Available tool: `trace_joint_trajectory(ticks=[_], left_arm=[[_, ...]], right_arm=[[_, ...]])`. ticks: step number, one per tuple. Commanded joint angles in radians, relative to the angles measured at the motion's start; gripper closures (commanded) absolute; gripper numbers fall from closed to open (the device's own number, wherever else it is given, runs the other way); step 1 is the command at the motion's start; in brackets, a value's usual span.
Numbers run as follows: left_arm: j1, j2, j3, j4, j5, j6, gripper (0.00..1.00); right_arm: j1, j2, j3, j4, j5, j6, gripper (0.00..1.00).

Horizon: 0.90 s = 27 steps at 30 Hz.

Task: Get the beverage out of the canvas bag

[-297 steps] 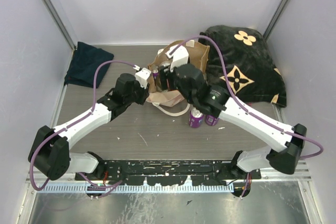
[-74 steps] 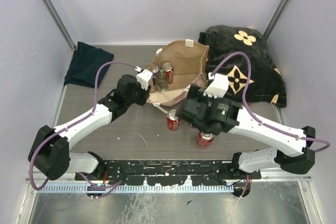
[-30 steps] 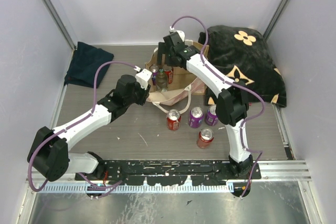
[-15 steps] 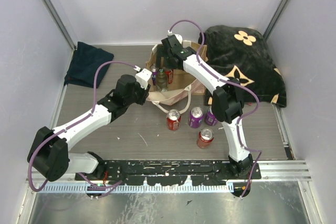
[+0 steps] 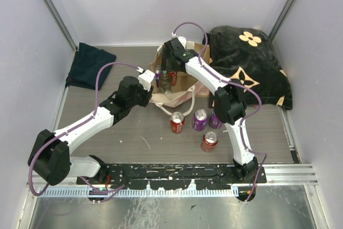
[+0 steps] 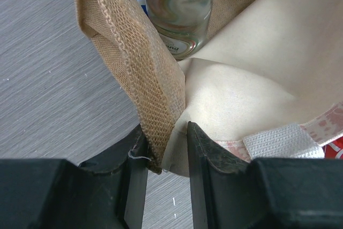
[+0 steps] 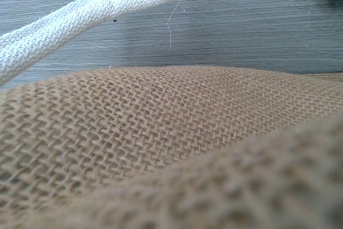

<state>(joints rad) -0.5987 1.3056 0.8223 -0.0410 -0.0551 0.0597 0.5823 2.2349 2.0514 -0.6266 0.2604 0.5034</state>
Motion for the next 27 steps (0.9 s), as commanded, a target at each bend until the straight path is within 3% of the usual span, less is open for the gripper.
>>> trace_joint_trajectory(ticks=[1,5,11,22,27], left_arm=[[0.0,0.008,-0.023,-0.036,-0.033,0.02,0.61],[0.001,0.008,-0.025,-0.036,-0.034,0.02,0.61],[0.0,0.012,-0.022,-0.034,-0.031,0.021,0.61],[0.001,0.011,-0.019,-0.034,-0.034,0.02,0.61],[0.001,0.011,-0.019,-0.033,-0.03,0.02,0.61]], right_arm=[[0.002,0.025,-0.023,0.007,-0.033,0.018,0.18],[0.002,0.008,-0.038,0.053,-0.072,0.02,0.17],[0.006,0.081,0.024,-0.028,-0.072,0.006,0.18],[0.046,0.106,-0.068,-0.057,-0.022,-0.007,0.29],[0.059,0.116,-0.1,-0.082,-0.025,-0.005,0.28]])
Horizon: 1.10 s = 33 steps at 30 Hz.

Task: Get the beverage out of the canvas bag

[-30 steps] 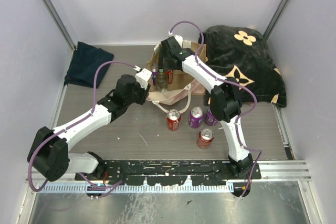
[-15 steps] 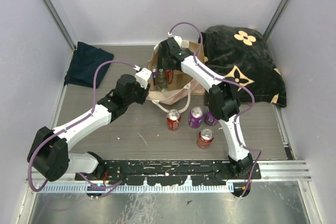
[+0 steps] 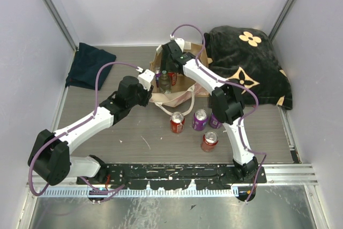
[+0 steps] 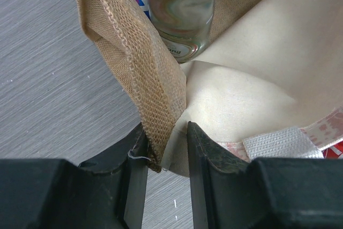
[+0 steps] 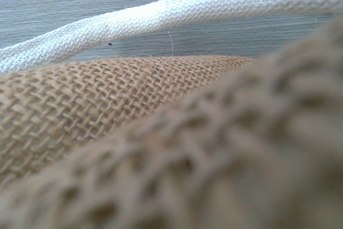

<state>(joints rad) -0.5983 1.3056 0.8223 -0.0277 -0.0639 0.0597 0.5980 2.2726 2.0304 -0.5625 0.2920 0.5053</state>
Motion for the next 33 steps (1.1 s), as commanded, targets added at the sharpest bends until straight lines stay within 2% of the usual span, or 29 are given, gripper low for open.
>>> trace_joint_trajectory(ticks=[1,6,9,11,13,17,19,33], left_arm=[[0.0,0.013,-0.018,-0.046,-0.019,0.021,0.61],[0.0,0.019,-0.011,-0.054,-0.022,0.024,0.61],[0.0,0.014,-0.011,-0.057,-0.025,0.022,0.61],[0.001,0.009,-0.014,-0.052,-0.028,0.018,0.61],[0.001,0.006,-0.013,-0.051,-0.028,0.013,0.61],[0.0,-0.006,-0.018,-0.048,-0.018,0.004,0.6],[0.0,-0.005,-0.02,-0.05,-0.01,0.003,0.6],[-0.001,-0.028,-0.022,-0.063,-0.008,0.005,0.6]], right_arm=[[0.047,0.077,-0.089,-0.149,-0.052,-0.007,0.26],[0.063,0.058,-0.154,-0.154,-0.045,-0.009,0.17],[0.068,0.065,-0.181,-0.151,-0.057,-0.013,0.18],[0.07,0.068,-0.189,-0.151,-0.061,-0.013,0.24],[0.07,0.062,-0.197,-0.144,-0.05,-0.014,0.39],[0.07,0.038,-0.188,-0.136,0.004,-0.024,0.84],[0.07,0.026,-0.174,-0.134,0.037,-0.032,0.98],[0.07,-0.16,-0.103,-0.069,0.179,-0.082,0.99]])
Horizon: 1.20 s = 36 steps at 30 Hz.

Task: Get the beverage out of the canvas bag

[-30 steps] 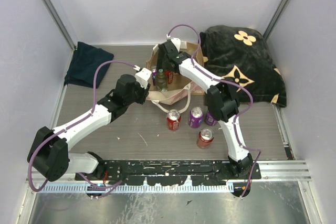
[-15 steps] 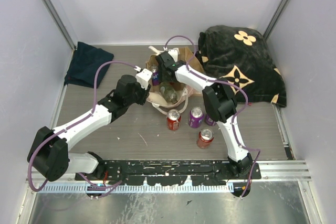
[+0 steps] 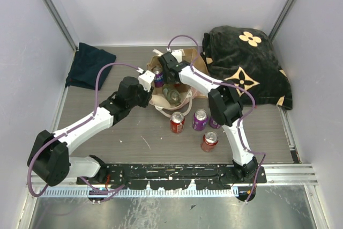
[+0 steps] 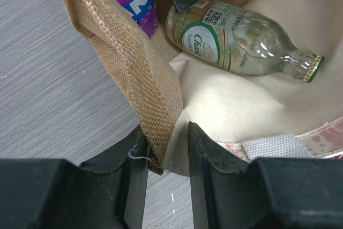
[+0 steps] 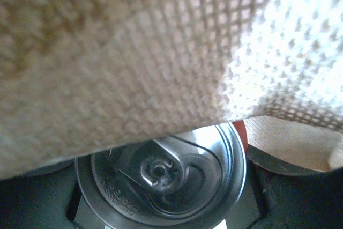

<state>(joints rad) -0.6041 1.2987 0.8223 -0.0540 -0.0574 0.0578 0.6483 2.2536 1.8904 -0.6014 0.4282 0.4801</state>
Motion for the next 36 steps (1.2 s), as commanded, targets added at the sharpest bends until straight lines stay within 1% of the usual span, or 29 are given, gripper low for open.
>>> trace_joint_trajectory(ticks=[1,6,8,11,13,16,18,23,26,31,36], left_arm=[[0.006,-0.021,-0.022,-0.037,-0.014,0.007,0.6],[0.006,-0.021,-0.01,-0.037,-0.011,0.01,0.61],[0.006,-0.021,-0.009,-0.032,-0.011,0.013,0.61],[0.006,-0.021,-0.013,-0.034,-0.012,0.016,0.62],[0.006,-0.019,-0.018,-0.035,-0.009,0.015,0.62],[0.006,-0.009,-0.018,-0.027,-0.002,0.011,0.62],[0.006,-0.004,-0.011,-0.028,0.007,0.01,0.62],[0.006,-0.006,-0.002,-0.031,0.02,0.001,0.62],[0.006,-0.008,0.001,-0.023,0.034,-0.003,0.62],[0.006,-0.003,-0.002,-0.013,0.05,-0.018,0.62],[0.006,-0.007,-0.001,-0.019,0.041,-0.014,0.61]], right_arm=[[0.019,-0.166,0.042,-0.021,0.048,-0.067,0.99],[0.019,-0.305,0.054,0.026,0.057,-0.123,0.99],[0.03,-0.384,0.024,0.053,0.059,-0.156,0.99],[0.068,-0.507,-0.088,0.115,0.09,-0.232,0.99],[0.116,-0.59,-0.185,0.152,0.132,-0.281,0.99],[0.194,-0.703,-0.309,0.155,0.176,-0.307,0.99],[0.249,-0.792,-0.389,0.147,0.165,-0.309,0.99],[0.372,-1.004,-0.632,0.095,0.108,-0.2,0.99],[0.42,-1.102,-0.755,0.076,0.067,-0.103,0.99],[0.477,-1.157,-0.897,0.051,0.058,-0.01,0.99],[0.501,-1.192,-1.02,0.115,-0.011,0.034,0.99]])
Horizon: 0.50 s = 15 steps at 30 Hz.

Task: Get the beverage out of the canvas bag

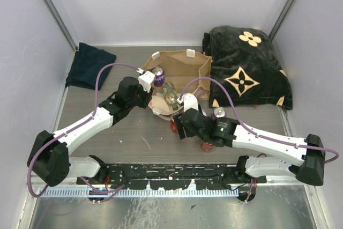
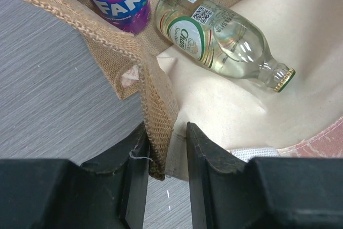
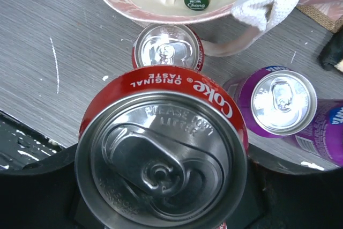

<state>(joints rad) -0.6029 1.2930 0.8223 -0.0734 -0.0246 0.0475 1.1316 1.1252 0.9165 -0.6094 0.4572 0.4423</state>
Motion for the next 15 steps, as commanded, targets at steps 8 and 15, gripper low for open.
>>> trace_joint_trajectory(ticks=[8,15], left_arm=[[0.005,0.011,0.01,-0.015,-0.013,0.009,0.61],[0.004,0.029,0.024,-0.023,-0.027,0.024,0.61]], right_arm=[[0.041,-0.118,-0.171,0.175,-0.075,0.1,0.99],[0.12,-0.126,-0.157,0.103,-0.03,0.097,0.99]])
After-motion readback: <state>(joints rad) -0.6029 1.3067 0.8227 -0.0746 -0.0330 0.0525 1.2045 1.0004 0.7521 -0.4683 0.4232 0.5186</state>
